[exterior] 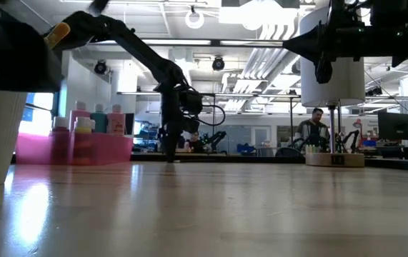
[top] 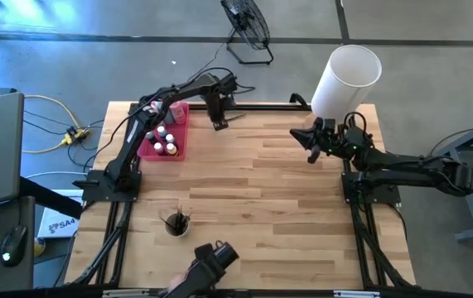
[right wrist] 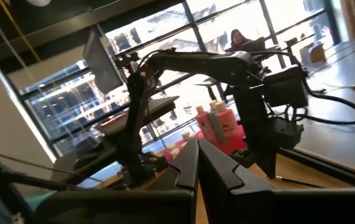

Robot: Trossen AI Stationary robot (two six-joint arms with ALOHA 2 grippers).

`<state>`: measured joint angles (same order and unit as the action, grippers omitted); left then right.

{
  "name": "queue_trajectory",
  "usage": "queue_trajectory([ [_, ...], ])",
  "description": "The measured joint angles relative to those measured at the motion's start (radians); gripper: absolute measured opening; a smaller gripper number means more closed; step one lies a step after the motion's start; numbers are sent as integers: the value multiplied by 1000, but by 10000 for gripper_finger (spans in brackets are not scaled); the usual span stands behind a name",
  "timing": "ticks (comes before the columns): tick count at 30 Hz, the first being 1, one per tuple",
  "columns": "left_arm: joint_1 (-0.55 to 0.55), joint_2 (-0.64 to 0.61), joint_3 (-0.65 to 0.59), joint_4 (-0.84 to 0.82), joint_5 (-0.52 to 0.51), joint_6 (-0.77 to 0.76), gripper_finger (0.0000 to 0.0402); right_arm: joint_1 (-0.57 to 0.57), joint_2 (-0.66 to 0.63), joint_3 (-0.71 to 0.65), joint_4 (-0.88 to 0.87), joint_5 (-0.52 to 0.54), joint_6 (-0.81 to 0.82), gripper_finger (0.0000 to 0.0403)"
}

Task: Pick & Place Paint Supplies
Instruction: Put the silver paintbrush into the light brown cup

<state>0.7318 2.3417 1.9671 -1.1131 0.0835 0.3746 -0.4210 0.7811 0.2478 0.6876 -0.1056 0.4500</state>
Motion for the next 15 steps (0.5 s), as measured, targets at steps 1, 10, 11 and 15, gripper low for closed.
queue_trajectory([
  [1,-4,0,0,-23,13,7,1,0,0,0,-1,-8,1,2],
  [10,-78,4,-2,-120,109,24,0,0,0,0,-48,-102,51,2],
  [11,-91,4,-3,-118,126,24,0,0,0,0,-63,-112,51,2],
  [15,-155,5,-3,-102,167,28,0,0,0,19,-163,-135,52,2],
])
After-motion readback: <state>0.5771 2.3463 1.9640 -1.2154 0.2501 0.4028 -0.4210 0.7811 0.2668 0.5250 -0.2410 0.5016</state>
